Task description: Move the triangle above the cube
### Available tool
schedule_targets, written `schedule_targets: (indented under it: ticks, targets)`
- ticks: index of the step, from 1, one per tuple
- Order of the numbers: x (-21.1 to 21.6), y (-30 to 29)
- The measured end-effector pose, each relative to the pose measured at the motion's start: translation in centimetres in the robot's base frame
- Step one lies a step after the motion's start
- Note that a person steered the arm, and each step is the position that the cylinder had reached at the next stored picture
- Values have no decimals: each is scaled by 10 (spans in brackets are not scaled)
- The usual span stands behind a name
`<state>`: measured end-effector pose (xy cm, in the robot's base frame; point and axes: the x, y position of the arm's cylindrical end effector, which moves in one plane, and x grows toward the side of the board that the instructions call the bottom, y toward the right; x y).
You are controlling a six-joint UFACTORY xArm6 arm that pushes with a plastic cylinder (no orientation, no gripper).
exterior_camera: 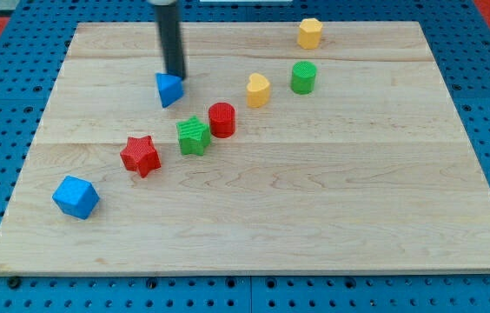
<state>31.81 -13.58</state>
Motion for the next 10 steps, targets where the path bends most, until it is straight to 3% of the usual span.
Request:
schedule_targets:
  ticks: [1, 3, 4, 5, 7, 10]
  targets:
    - [32, -33]
    - [-27, 6]
    - [11, 51]
    - [42, 25]
    - [3, -5]
    - [27, -32]
